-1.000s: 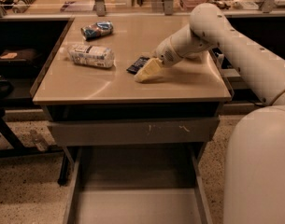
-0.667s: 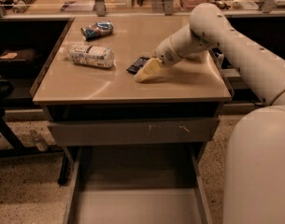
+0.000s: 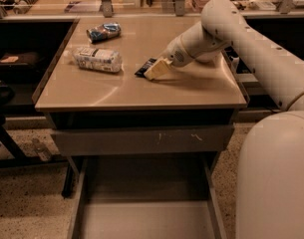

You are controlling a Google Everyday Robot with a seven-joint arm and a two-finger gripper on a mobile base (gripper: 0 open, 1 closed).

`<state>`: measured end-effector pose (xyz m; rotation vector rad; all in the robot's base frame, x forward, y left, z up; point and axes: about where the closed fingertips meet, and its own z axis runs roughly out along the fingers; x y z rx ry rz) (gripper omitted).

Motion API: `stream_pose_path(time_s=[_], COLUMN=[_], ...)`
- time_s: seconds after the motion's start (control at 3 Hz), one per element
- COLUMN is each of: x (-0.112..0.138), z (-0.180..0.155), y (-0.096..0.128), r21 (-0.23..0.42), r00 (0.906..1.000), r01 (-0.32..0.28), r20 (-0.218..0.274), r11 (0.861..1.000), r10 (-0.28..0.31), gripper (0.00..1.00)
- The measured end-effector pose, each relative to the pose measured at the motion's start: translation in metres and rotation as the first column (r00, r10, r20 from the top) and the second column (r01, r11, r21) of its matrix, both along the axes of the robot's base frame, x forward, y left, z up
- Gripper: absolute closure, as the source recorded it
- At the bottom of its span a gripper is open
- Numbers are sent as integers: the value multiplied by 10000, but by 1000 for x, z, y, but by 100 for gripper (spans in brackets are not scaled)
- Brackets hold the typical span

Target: Place rxbar blueberry into middle drawer

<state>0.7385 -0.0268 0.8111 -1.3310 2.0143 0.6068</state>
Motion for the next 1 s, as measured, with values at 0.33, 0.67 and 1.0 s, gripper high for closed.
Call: stream_pose_path(time_s=[0.33, 0.67, 1.0], x=[0, -2, -13], z=[4, 8, 25], y=[0, 7, 8], r21=[0, 70, 336], r00=[10000, 9991, 9969], r01=[-2, -395, -793], r20=[-1, -149, 16], r11=[10000, 9992, 9963], r10=[2, 396, 793], gripper=[100, 100, 100])
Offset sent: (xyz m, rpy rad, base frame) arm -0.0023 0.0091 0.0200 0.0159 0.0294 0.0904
